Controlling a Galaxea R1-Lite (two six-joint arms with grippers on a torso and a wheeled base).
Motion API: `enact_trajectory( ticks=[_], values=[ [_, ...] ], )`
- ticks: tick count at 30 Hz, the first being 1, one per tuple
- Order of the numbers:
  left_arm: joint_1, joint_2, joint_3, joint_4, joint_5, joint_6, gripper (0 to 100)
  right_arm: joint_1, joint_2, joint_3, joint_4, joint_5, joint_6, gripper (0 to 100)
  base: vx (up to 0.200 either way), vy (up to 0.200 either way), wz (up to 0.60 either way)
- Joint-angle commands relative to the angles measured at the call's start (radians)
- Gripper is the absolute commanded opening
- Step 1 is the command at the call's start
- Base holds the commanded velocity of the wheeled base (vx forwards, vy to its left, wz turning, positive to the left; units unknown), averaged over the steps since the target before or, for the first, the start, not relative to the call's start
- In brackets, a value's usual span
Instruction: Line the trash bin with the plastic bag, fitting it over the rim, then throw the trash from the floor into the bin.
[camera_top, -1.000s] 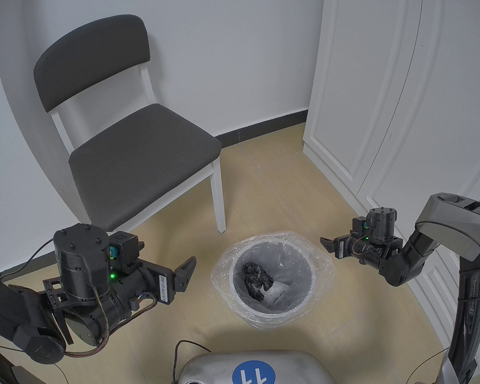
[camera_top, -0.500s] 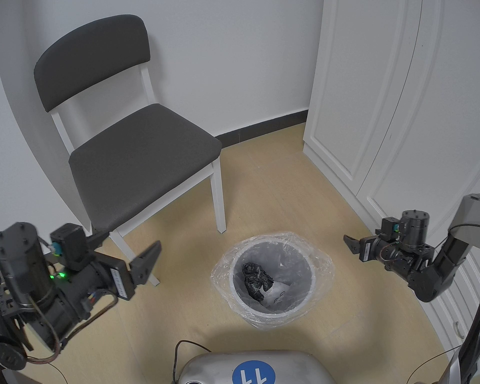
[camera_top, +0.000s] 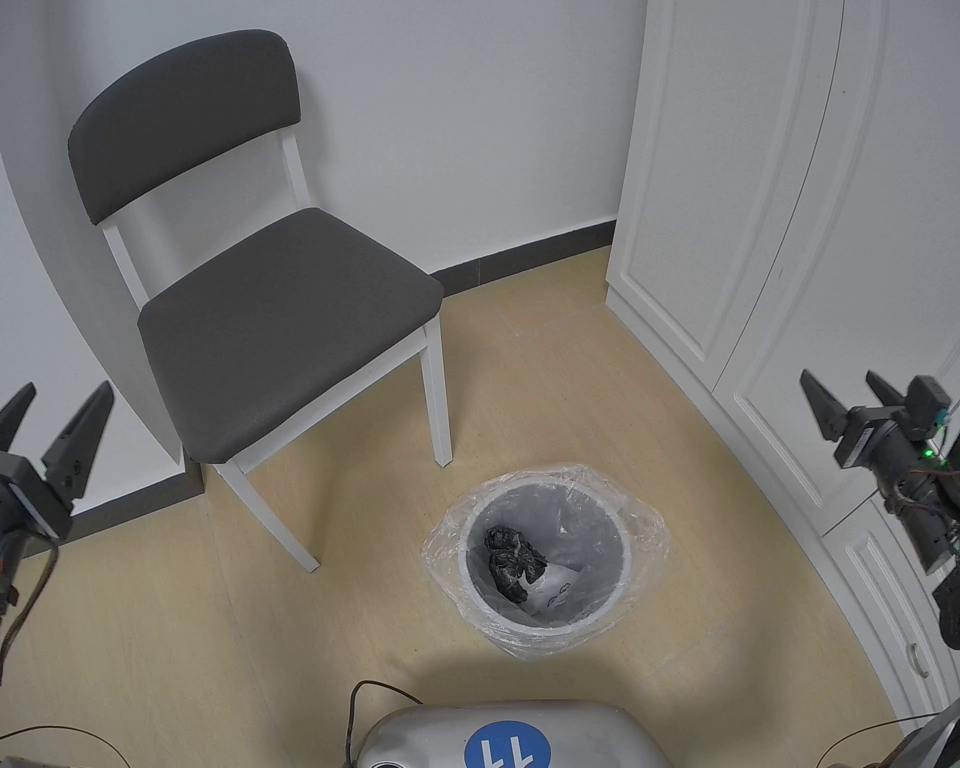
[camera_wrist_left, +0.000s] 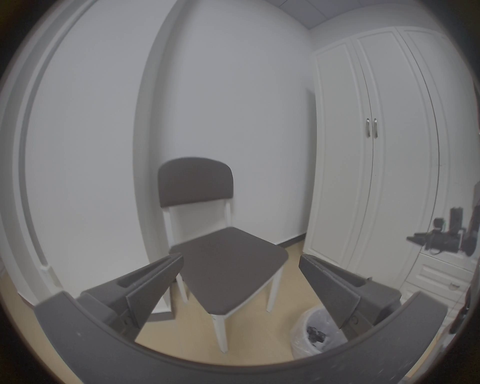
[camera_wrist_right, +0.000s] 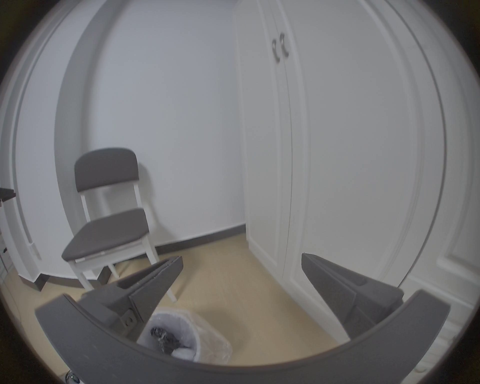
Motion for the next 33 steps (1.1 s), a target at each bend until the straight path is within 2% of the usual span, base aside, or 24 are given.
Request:
enact_trajectory(
  ticks=[1, 5, 9, 13, 14, 15, 19, 22, 27, 33],
  values=[
    [0.07, -0.299, -0.053, 0.147, 0.001, 0.125, 100, 0.041, -0.458, 0.013, 0.166, -0.079, -0.066, 100, 0.0, 0.0, 0.0],
    [0.1, -0.394, -0.062, 0.266, -0.002, 0.119, 100, 0.017, -0.72, 0.033, 0.383, -0.121, -0.061, 100, 0.0, 0.0, 0.0],
    [0.128, -0.455, -0.053, 0.283, -0.002, 0.119, 100, -0.039, -0.967, 0.071, 0.583, -0.148, -0.038, 100, 0.0, 0.0, 0.0],
    [0.163, -0.512, -0.055, 0.303, -0.001, 0.114, 100, -0.131, -1.259, 0.144, 0.797, -0.118, 0.003, 100, 0.0, 0.0, 0.0],
    [0.163, -0.512, -0.055, 0.303, -0.001, 0.114, 100, -0.131, -1.259, 0.144, 0.797, -0.118, 0.003, 100, 0.0, 0.0, 0.0],
    [0.18, -0.541, -0.055, 0.319, -0.001, 0.114, 100, -0.163, -1.355, 0.151, 0.899, -0.092, 0.034, 100, 0.0, 0.0, 0.0],
    [0.22, -0.607, -0.048, 0.368, -0.002, 0.116, 100, -0.197, -1.472, 0.145, 1.051, -0.059, 0.092, 100, 0.0, 0.0, 0.0],
    [0.255, -0.671, -0.027, 0.415, -0.004, 0.114, 100, -0.204, -1.489, 0.162, 1.084, -0.057, 0.106, 100, 0.0, 0.0, 0.0],
    [0.3, -0.742, 0.07, 0.42, -0.005, 0.116, 100, -0.204, -1.489, 0.168, 1.082, -0.043, 0.104, 100, 0.0, 0.0, 0.0],
    [0.372, -0.791, 0.146, 0.42, -0.007, 0.099, 100, -0.206, -1.489, 0.176, 1.085, -0.045, 0.055, 100, 0.0, 0.0, 0.0]
  ],
)
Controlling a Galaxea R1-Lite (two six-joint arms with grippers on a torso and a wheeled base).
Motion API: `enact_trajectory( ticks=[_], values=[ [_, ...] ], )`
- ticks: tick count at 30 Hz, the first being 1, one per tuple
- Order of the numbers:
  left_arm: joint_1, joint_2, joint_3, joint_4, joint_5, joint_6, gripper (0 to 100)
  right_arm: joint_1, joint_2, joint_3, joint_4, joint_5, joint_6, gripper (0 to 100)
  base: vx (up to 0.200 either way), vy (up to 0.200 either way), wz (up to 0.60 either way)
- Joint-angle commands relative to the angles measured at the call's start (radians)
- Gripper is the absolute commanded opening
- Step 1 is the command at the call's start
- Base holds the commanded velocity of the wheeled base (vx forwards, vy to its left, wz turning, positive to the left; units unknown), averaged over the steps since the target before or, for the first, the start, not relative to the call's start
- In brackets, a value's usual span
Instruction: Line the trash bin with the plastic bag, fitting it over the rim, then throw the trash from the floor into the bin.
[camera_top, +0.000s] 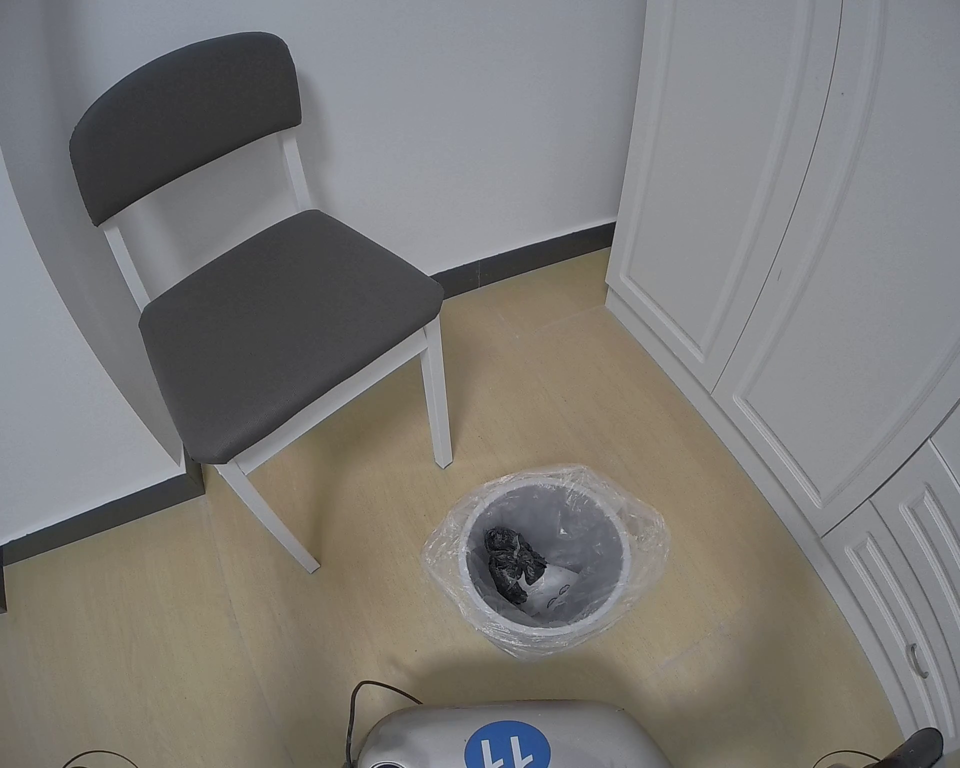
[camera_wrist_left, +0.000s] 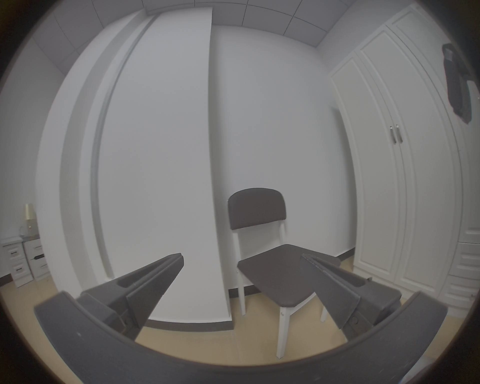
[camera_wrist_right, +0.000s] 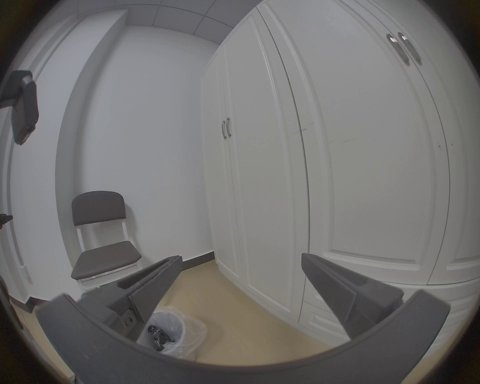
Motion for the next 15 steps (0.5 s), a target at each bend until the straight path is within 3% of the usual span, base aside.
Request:
enact_trajectory(
  ticks=[1, 6, 11, 15],
  values=[
    [0.097, -0.101, 0.097, 0.002, -0.001, -0.051, 100, -0.015, -0.064, 0.017, 0.008, 0.002, -0.053, 100, 0.0, 0.0, 0.0],
    [0.149, -0.124, 0.117, 0.007, -0.004, -0.085, 100, -0.015, -0.064, 0.029, 0.001, 0.006, -0.093, 100, 0.0, 0.0, 0.0],
    [0.151, -0.128, 0.17, 0.013, -0.116, -0.088, 100, -0.015, -0.064, 0.095, 0.0, 0.006, -0.121, 100, 0.0, 0.0, 0.0],
    [0.175, -0.158, 0.235, 0.013, -0.144, -0.086, 100, -0.015, -0.064, 0.115, 0.004, -0.002, -0.127, 100, 0.0, 0.0, 0.0]
  ],
)
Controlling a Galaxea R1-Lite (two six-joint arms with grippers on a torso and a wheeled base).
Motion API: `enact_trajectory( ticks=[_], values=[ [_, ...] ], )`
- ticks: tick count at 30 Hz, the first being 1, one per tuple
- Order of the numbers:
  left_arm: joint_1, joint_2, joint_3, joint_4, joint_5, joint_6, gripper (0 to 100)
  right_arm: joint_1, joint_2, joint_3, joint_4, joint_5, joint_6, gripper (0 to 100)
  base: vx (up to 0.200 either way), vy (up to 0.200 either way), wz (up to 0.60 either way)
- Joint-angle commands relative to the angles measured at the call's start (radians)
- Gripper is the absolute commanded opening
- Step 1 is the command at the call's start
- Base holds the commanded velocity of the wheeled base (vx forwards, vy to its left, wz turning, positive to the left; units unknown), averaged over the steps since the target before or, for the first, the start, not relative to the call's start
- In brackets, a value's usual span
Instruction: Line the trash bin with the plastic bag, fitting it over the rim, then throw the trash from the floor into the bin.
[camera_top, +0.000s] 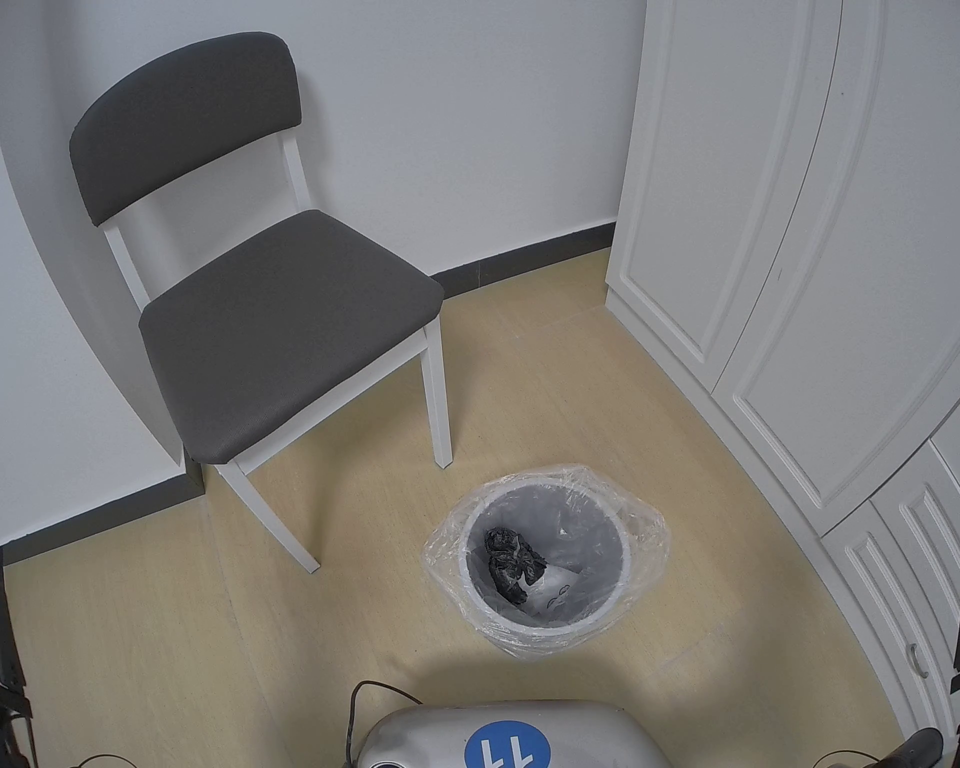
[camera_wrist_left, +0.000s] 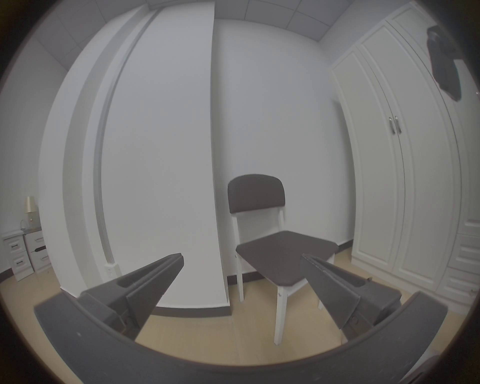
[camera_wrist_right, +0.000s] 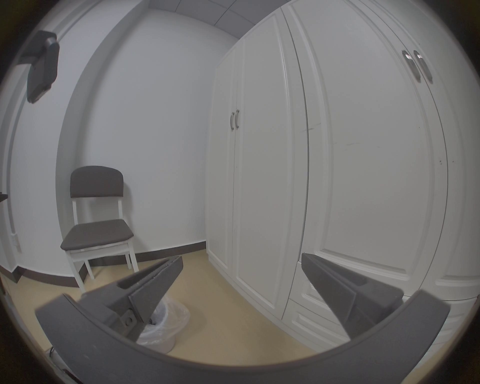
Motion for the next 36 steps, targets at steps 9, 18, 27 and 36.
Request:
enact_trajectory(
  ticks=[9, 18, 27, 36],
  values=[
    [0.031, -0.06, 0.071, 0.178, -0.119, -0.038, 100, 0.0, -0.011, 0.033, -0.013, 0.003, -0.026, 100, 0.0, 0.0, 0.0],
    [0.036, -0.073, 0.061, 0.318, -0.218, -0.091, 100, 0.0, -0.011, 0.034, 0.115, 0.003, -0.012, 100, 0.0, 0.0, 0.0],
    [0.039, -0.073, 0.068, 0.325, -0.289, -0.116, 100, 0.0, -0.011, 0.034, 0.218, -0.002, 0.028, 100, 0.0, 0.0, 0.0],
    [0.039, -0.068, 0.071, 0.33, -0.297, -0.107, 100, 0.0, -0.011, 0.034, 0.218, 0.006, 0.095, 100, 0.0, 0.0, 0.0]
  ],
)
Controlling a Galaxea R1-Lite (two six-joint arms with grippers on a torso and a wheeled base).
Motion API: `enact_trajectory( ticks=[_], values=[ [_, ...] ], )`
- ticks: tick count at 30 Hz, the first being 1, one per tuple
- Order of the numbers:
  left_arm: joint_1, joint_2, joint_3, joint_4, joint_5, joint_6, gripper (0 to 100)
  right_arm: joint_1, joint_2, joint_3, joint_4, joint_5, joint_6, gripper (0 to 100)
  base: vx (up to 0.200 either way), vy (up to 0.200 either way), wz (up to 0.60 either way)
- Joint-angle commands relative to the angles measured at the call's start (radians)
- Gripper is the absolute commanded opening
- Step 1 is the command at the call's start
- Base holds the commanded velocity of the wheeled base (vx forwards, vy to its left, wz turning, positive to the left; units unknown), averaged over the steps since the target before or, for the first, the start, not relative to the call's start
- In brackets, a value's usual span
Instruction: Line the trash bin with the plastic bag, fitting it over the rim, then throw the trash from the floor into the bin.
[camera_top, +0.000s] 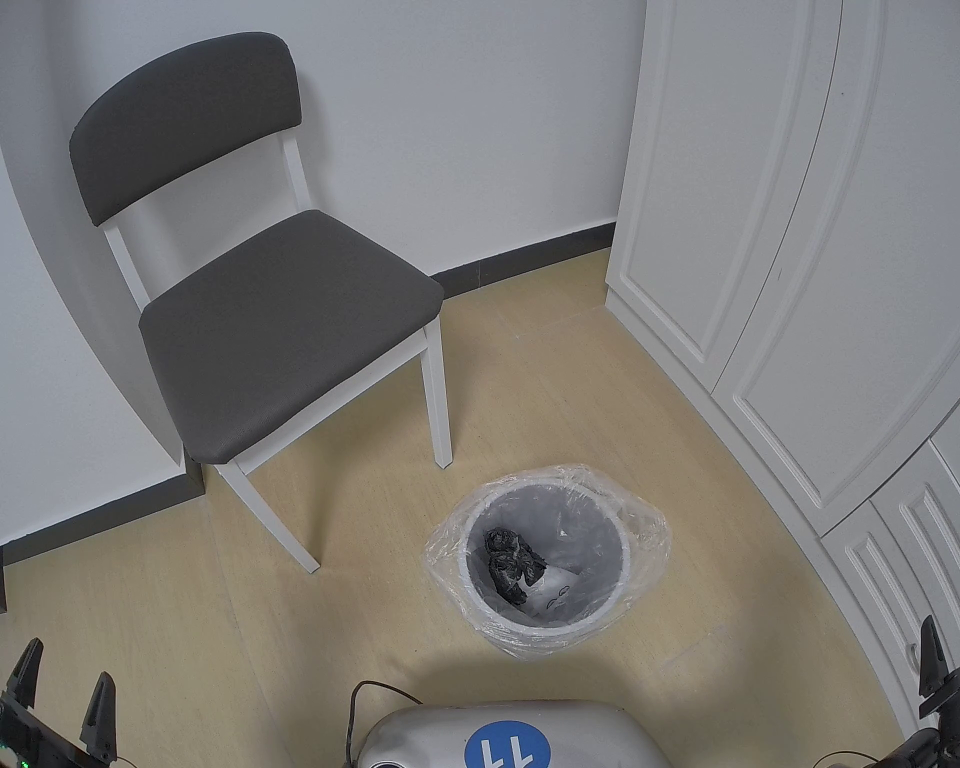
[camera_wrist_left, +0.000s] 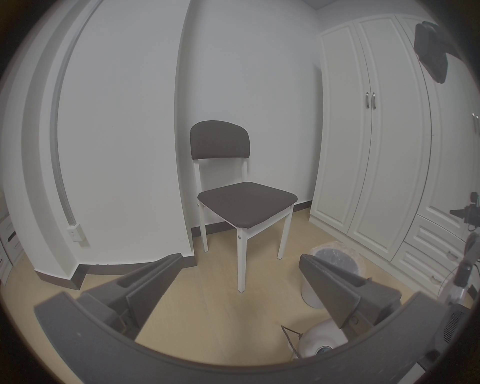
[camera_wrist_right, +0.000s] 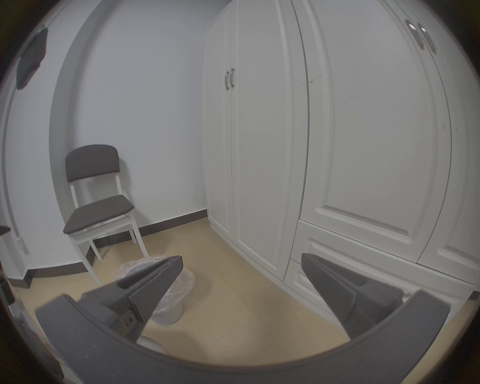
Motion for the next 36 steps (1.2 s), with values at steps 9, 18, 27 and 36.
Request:
enact_trajectory(
  ticks=[9, 18, 27, 36],
  values=[
    [-0.003, -0.011, 0.018, 0.004, -0.007, 0.026, 100, 0.0, -0.011, 0.016, 0.025, 0.159, -0.01, 100, 0.0, 0.0, 0.0],
    [-0.003, -0.011, 0.018, 0.004, -0.006, 0.027, 100, 0.0, -0.01, 0.016, 0.071, 0.205, -0.055, 100, 0.0, 0.0, 0.0],
    [-0.003, -0.011, 0.018, 0.004, -0.004, 0.02, 100, 0.002, -0.011, 0.017, 0.07, 0.206, -0.036, 100, 0.0, 0.0, 0.0],
    [-0.003, -0.013, 0.018, 0.004, -0.003, 0.026, 100, 0.002, -0.011, 0.017, 0.068, 0.206, -0.036, 100, 0.0, 0.0, 0.0]
  ],
)
